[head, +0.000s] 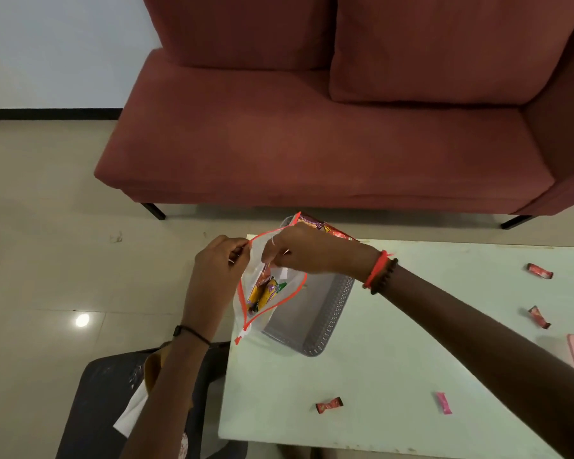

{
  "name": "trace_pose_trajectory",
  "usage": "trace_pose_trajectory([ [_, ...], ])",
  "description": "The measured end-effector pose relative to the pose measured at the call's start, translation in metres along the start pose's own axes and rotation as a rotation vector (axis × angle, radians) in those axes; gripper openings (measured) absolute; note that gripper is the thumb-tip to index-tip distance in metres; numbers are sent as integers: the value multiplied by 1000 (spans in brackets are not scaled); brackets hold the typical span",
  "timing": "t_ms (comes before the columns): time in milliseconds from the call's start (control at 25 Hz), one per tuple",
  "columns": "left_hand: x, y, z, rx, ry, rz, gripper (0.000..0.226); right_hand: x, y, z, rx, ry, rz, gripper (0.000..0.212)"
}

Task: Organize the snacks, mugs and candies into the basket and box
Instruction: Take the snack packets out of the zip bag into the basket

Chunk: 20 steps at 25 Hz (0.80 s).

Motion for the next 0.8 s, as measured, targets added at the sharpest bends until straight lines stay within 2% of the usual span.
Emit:
trace_pose_trajectory([
  [120,9,-14,16,32,21,-71,24,66,-3,43,110,-372,-282,29],
  [200,12,-25,32,79,-10,-77,21,85,-9,51,76,-576,-273,28],
  [320,17,-42,54,123,-37,-74,18,103,-18,41,-23,-671,-169,33],
  [440,19,-53,68,147,-65,-65,18,121,-29,48,-119,-931,-252,33],
  [680,17,-58,75,166,-94,-17,21,118,-41,66,-36,-838,-247,35],
  [800,18,-54,67,119,-82,0,23,114,-42,66,3,-801,-246,31],
])
Point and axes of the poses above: each hand's wrist, its own y-axis towards the middle knuckle, its own x-axis out of the palm, z = x × y, the point moved 9 cm from there along y, towards the middle knuckle, and after that the axes turned 8 degrees about z, right-handed, at the moved point
